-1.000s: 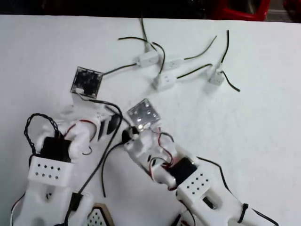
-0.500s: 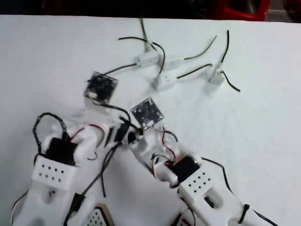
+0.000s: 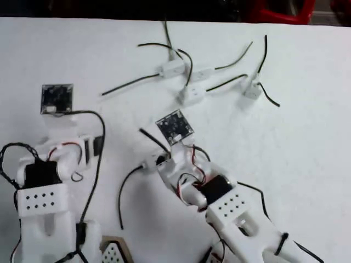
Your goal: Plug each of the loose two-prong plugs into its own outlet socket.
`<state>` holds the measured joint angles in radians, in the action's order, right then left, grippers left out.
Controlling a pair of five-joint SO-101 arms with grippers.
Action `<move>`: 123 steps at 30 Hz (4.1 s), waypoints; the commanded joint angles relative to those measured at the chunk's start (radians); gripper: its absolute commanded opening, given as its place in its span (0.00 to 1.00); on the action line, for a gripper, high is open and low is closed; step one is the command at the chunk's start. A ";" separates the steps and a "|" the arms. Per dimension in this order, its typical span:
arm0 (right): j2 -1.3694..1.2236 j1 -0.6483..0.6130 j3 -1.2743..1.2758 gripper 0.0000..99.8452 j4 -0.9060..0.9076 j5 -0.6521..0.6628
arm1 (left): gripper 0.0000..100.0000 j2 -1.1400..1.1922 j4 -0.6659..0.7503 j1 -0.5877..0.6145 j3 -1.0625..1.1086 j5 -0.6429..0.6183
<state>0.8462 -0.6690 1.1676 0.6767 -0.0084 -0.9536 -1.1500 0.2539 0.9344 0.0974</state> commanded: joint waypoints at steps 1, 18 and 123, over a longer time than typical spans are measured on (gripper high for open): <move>-0.071 0.050 -0.086 0.02 -0.044 -0.002 | 0.27 -0.015 0.072 0.094 0.081 -0.005; -0.294 0.074 -0.204 0.02 -0.102 -0.080 | 0.27 -0.015 0.163 0.148 0.173 -0.002; -0.386 -0.030 -0.097 0.02 -0.079 -0.080 | 0.27 -0.015 0.164 0.148 0.167 -0.002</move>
<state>0.4672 -0.6813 1.0495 0.5846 -0.0760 -0.9536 -1.0073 0.3951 1.1124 0.0974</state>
